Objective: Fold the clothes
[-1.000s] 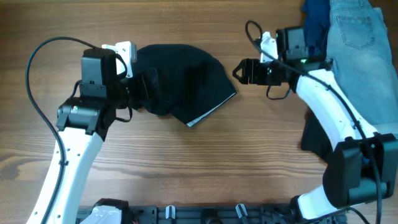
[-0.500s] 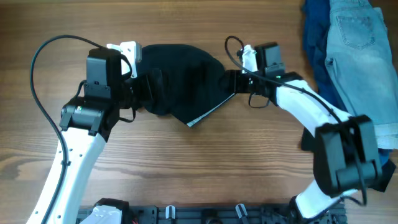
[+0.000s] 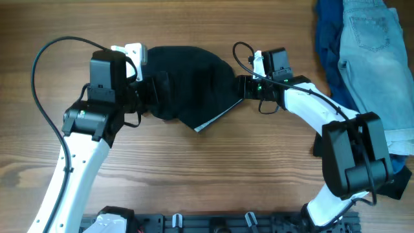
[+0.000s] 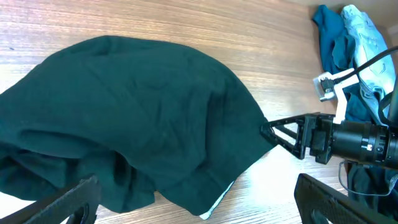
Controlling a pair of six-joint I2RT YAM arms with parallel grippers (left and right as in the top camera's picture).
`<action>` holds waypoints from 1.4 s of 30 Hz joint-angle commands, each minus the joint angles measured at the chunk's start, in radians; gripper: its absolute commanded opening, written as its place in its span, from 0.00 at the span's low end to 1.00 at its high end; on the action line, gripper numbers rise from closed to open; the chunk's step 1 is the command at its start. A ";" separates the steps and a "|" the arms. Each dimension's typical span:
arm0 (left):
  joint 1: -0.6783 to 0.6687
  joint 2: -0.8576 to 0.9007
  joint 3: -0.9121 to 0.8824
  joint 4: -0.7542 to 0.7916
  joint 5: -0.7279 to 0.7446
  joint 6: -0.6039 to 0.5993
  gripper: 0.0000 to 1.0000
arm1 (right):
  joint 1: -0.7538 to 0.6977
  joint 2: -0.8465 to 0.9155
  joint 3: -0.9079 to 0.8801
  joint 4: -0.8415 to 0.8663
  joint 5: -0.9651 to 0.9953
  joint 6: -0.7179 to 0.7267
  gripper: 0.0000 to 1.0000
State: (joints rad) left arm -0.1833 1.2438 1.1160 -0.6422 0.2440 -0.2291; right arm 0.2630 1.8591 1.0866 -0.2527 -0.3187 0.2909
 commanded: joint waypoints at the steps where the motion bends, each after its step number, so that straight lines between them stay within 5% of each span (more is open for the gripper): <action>1: -0.005 0.000 0.016 0.004 -0.010 0.020 1.00 | 0.000 0.017 -0.011 0.002 0.027 -0.002 0.64; 8: -0.005 0.000 0.016 0.004 -0.010 0.020 1.00 | 0.000 0.017 -0.015 -0.008 -0.008 -0.016 0.51; 20: -0.005 0.000 0.016 0.003 -0.033 0.020 1.00 | 0.039 0.043 -0.016 -0.008 -0.018 -0.029 0.49; 28: -0.005 0.000 0.016 0.003 -0.037 0.020 1.00 | 0.045 0.041 -0.007 0.017 -0.022 -0.010 0.04; 42: -0.005 0.000 0.016 -0.002 -0.029 0.012 0.99 | 0.045 -0.221 0.255 0.018 -0.017 -0.031 0.04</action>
State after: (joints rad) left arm -0.1833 1.2438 1.1160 -0.6430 0.2211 -0.2291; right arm 0.3046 1.7424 1.2270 -0.2565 -0.3222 0.2695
